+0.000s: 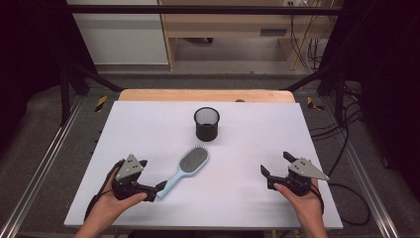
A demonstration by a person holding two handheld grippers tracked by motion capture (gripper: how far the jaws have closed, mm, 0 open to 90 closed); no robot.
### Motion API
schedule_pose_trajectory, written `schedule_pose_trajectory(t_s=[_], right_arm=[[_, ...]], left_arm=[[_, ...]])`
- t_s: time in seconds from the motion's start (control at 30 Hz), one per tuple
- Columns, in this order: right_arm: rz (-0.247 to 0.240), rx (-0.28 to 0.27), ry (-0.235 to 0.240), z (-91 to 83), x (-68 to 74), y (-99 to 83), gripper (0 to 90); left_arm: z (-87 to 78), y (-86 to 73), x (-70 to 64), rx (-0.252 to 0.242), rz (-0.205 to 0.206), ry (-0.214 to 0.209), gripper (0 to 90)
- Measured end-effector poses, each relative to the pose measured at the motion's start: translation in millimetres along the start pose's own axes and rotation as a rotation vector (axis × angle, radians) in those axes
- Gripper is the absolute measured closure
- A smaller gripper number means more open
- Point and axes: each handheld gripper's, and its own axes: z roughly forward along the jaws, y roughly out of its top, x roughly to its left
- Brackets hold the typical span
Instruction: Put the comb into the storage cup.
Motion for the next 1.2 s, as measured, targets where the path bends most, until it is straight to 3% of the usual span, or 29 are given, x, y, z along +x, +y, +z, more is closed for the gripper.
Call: schedule_pose_trajectory(t_s=[0.17,0.4,0.77,1.2], right_arm=[[0.008,0.01,-0.001,-0.6,-1.7,-0.8,6.2],[0.002,0.029,0.001,2.4,-0.4,-1.5,6.3],[0.012,0.039,0.001,2.7,-0.6,-2.1,6.4],[0.013,0.05,0.008,3.8,-0.8,-2.9,6.5]], left_arm=[[12.6,-3.7,-5.2,0.071,0.009,-0.023,3.6],[20.0,-5.4,-6.9,0.1,0.016,-0.003,3.7],[39.0,-2.1,-7.8,0.156,0.012,-0.024,7.8],[66.2,11.1,-8.0,0.186,0.018,-0.026,8.6]])
